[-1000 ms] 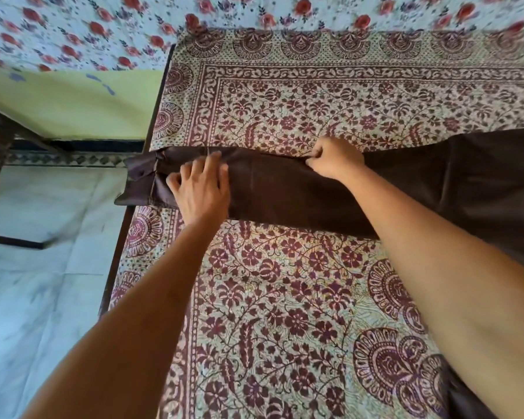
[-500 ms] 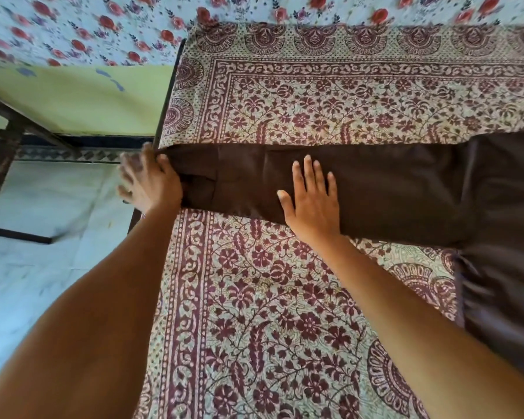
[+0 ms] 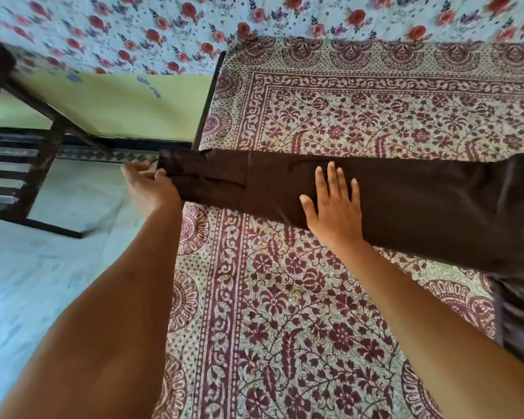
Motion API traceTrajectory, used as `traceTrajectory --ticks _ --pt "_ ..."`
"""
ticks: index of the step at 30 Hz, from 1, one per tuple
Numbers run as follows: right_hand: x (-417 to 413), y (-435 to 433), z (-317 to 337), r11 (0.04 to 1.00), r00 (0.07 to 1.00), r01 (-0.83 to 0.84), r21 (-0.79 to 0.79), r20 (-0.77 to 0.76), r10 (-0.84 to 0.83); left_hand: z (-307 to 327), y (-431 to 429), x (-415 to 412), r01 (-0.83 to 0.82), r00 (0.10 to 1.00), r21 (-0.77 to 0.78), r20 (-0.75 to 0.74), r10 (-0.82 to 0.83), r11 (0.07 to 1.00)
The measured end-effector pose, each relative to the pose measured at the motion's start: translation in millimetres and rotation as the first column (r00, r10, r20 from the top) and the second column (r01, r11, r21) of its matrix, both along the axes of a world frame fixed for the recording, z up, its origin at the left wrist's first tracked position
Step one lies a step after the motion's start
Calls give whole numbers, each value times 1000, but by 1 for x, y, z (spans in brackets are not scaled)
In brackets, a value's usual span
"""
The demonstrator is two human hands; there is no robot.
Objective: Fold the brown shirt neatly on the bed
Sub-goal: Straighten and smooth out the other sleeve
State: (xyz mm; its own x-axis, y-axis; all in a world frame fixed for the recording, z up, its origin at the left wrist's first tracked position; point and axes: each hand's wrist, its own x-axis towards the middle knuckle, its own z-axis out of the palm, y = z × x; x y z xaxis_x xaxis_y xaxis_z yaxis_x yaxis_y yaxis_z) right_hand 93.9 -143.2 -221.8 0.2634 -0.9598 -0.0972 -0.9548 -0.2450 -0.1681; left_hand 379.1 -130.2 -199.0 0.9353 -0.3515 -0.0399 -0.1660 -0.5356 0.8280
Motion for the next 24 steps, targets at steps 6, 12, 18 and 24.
traceTrajectory --ticks 6,12,18,24 --pt "2 2 0 999 999 -22 50 35 20 -17 8 11 18 1000 202 -9 -16 979" --pt "-53 13 13 999 983 42 -19 178 -38 8 10 -50 107 928 404 288 -237 908" --pt "-155 27 25 966 964 244 -82 133 -232 0 8 -225 684 604 283 297 -740 672" --pt "-253 30 26 927 925 374 -25 82 -371 -7 -5 -366 849 61 513 141 -988 126"
